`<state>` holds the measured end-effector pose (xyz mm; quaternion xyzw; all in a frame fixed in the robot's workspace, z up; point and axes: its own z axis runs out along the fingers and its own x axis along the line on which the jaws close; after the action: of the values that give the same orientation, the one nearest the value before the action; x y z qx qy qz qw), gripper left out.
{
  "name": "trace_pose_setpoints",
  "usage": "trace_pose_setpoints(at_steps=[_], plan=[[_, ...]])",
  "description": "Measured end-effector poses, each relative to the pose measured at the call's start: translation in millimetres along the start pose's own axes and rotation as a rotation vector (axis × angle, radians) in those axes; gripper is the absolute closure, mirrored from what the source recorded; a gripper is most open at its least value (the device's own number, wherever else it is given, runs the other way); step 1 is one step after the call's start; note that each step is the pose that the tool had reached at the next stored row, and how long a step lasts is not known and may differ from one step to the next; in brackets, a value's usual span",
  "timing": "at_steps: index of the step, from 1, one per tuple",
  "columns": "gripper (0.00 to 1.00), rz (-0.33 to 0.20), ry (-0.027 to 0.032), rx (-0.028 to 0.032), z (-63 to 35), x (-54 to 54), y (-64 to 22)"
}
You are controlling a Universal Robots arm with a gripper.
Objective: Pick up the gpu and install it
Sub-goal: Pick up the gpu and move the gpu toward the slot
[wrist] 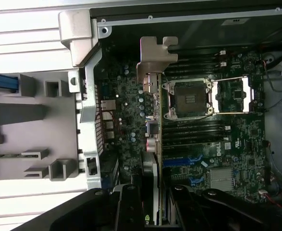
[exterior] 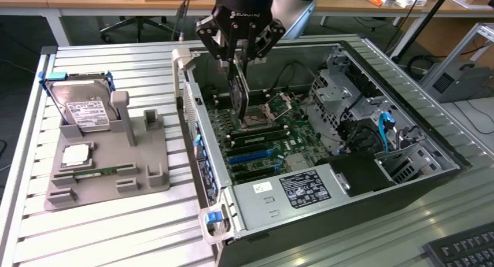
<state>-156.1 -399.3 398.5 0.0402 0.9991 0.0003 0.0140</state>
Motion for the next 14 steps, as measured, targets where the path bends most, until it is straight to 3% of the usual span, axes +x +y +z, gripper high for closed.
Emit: trace_pose_setpoints(at_steps=[14], plan=[[0.73, 0.000, -0.0005, 0.0055, 3.2, -14.7, -0.4]])
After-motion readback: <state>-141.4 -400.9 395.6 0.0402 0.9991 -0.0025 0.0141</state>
